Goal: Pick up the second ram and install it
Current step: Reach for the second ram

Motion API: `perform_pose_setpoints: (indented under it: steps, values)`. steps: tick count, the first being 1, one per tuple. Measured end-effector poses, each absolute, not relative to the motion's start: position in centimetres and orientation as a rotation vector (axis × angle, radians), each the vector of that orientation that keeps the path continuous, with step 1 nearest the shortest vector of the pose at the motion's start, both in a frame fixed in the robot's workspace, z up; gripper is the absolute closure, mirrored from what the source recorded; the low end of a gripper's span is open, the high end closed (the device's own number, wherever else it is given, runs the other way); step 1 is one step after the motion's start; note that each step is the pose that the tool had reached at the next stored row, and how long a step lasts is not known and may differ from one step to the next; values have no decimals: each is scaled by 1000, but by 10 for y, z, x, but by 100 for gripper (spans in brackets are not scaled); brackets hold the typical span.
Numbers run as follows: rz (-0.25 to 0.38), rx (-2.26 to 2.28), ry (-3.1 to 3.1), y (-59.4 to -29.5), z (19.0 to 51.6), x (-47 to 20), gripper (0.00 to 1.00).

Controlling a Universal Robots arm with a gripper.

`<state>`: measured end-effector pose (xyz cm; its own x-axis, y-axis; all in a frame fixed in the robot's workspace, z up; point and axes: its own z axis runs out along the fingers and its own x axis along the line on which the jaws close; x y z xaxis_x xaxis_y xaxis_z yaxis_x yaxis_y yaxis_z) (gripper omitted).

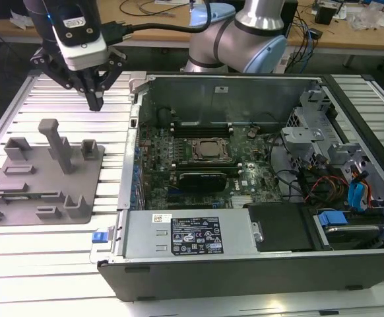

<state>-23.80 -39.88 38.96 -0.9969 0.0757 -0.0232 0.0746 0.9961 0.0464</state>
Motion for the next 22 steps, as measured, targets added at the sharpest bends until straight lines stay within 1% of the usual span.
perform_pose_setpoints:
  steps: [22]
  values:
    - [71, 117, 3114, -399, 381, -290, 92]
